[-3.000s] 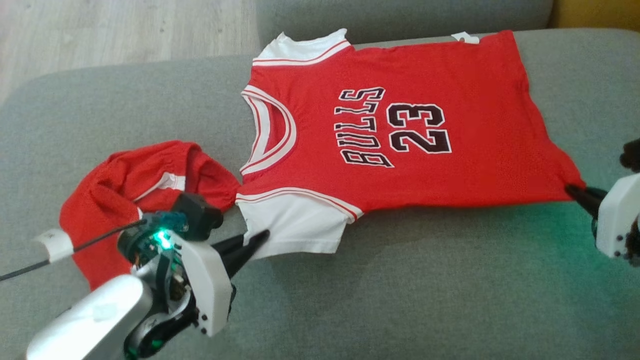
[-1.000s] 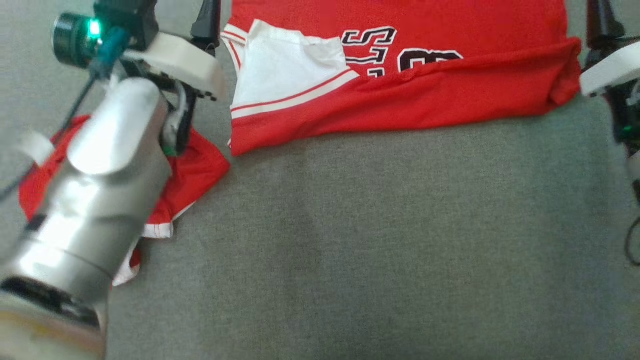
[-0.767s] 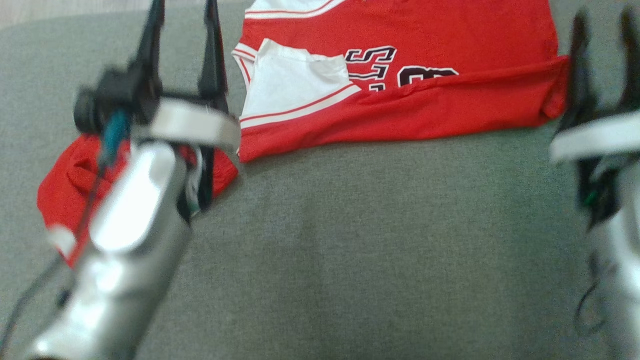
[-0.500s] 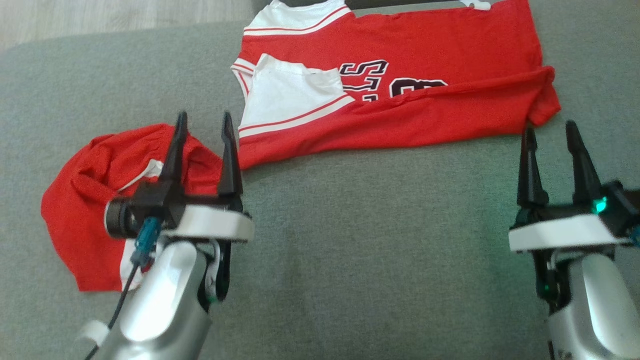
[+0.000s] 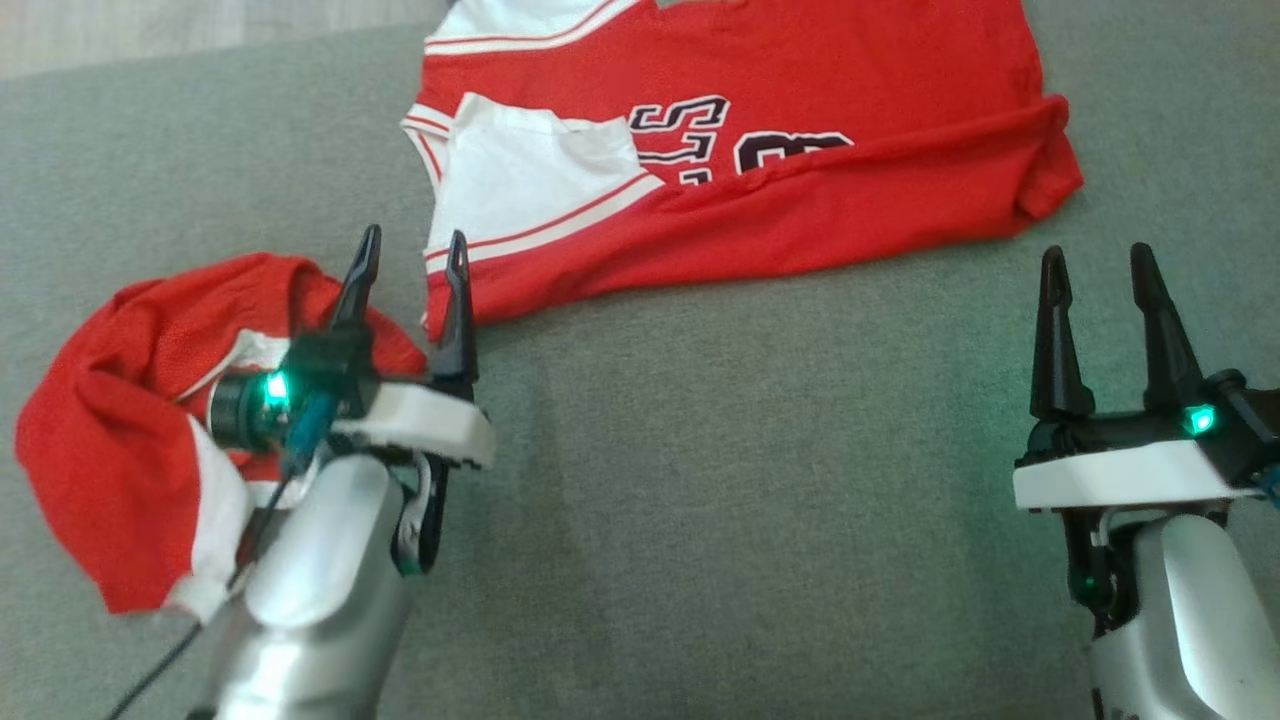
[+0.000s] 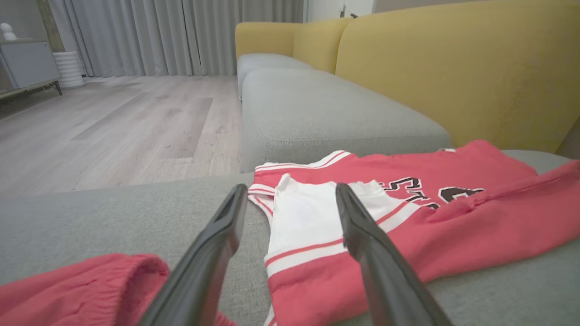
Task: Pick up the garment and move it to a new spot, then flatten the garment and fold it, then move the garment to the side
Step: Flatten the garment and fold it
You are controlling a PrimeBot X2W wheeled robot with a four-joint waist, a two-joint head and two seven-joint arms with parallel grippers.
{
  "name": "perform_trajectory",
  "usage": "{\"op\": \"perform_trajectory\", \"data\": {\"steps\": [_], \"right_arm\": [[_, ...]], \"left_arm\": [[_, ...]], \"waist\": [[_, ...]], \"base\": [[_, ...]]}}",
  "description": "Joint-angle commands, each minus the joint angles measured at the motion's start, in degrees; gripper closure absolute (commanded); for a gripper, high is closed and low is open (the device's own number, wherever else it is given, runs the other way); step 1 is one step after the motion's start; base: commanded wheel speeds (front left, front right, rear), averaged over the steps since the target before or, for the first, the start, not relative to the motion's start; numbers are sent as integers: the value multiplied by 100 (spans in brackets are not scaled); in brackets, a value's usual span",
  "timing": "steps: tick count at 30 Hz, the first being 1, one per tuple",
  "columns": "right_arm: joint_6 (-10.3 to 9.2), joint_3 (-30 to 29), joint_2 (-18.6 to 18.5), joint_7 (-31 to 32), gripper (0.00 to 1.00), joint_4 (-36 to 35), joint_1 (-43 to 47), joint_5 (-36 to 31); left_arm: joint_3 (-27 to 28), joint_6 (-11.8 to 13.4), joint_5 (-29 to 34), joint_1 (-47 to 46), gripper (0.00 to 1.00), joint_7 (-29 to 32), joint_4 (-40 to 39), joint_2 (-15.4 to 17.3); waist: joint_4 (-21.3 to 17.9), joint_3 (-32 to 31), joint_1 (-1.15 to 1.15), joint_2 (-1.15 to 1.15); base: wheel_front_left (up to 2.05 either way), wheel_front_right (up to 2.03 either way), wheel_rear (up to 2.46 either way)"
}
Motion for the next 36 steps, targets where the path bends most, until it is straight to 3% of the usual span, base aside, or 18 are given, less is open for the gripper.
{"op": "perform_trajectory", "data": {"steps": [1, 11, 18, 19, 20, 21, 22, 30, 36], "right_arm": [[-5, 131, 11, -35, 0, -199, -158, 54], [-5, 229, 12, -36, 0, -172, -243, 205], [-5, 286, 12, -36, 0, -95, -275, 231], [-5, 278, 12, -36, 0, -56, -287, 207], [-5, 267, 12, -36, 0, -9, -306, 176], [-5, 254, 12, -36, 0, 63, -331, 131], [-5, 236, 12, -36, 0, 167, -365, 76], [-5, -295, 2, 871, 0, 1075, -1220, -657], [-5, -587, -140, 1695, 0, 1834, -2091, -1482]], "left_arm": [[172, -47, 25, -444, 0, 59, 175, 34], [28, -30, 45, -1107, 0, 825, 1767, 33], [-92, 10, -13, -1155, 0, 1457, 2367, -29], [-114, -40, -39, -1154, 12, 1521, 2400, -46], [-136, -89, -61, -1154, 81, 1557, 2413, -64], [-164, -132, -72, -1153, 81, 1563, 2409, -79], [-185, -166, -80, -1152, 100, 1527, 2384, -90], [-204, -273, -134, -1246, 100, 417, 1697, -168], [-437, -429, -105, -1341, 100, 113, 1076, -231]], "waist": [[-79, 104, 0, 0], [-293, 333, 0, 0], [-328, 338, 0, 0], [-320, 330, 0, 0], [-310, 319, 0, 0], [-297, 301, 0, 0], [-285, 281, 0, 0], [-79, 203, 0, 0], [158, 375, 0, 0]], "base": [[0, 0, 0], [0, 0, 0], [0, 0, 0], [0, 0, 0], [0, 0, 0], [0, 0, 0], [0, 0, 0], [0, 0, 0], [0, 0, 0]]}}
